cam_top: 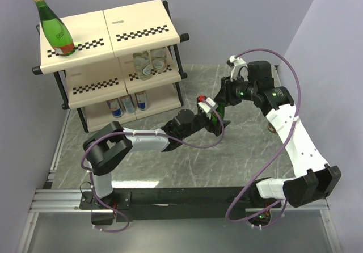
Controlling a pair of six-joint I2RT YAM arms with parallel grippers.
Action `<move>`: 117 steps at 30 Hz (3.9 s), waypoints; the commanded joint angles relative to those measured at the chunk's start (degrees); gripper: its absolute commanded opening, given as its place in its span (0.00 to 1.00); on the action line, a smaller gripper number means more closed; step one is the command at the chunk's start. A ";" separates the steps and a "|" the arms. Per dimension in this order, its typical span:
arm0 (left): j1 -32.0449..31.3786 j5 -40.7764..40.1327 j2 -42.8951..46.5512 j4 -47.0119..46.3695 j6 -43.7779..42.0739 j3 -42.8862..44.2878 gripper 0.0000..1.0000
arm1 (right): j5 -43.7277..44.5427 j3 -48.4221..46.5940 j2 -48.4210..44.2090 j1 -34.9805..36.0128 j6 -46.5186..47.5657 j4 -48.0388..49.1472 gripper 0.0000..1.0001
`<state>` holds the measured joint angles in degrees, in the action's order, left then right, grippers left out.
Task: Place and organize the beverage onto the shelf
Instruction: Pick up the drink from the center of the board, then place the drink on the shelf.
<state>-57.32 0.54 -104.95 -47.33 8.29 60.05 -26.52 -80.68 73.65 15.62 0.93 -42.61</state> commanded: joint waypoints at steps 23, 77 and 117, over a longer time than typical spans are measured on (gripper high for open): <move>-0.42 -0.36 2.20 -2.58 -3.11 -0.63 0.00 | -3.27 -4.48 -3.51 -0.24 -3.39 7.10 0.00; 8.61 -23.04 40.09 50.84 -7.68 26.33 0.00 | -18.21 23.64 -9.66 -16.94 2.15 24.42 0.79; 44.66 -18.82 23.47 58.41 -6.01 54.82 0.00 | -22.08 23.56 -8.61 -16.93 2.50 23.45 0.79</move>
<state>-13.93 -21.21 -82.65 20.64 -0.25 110.63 -47.27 -57.58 64.97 -1.15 2.68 -20.56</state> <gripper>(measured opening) 0.727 0.791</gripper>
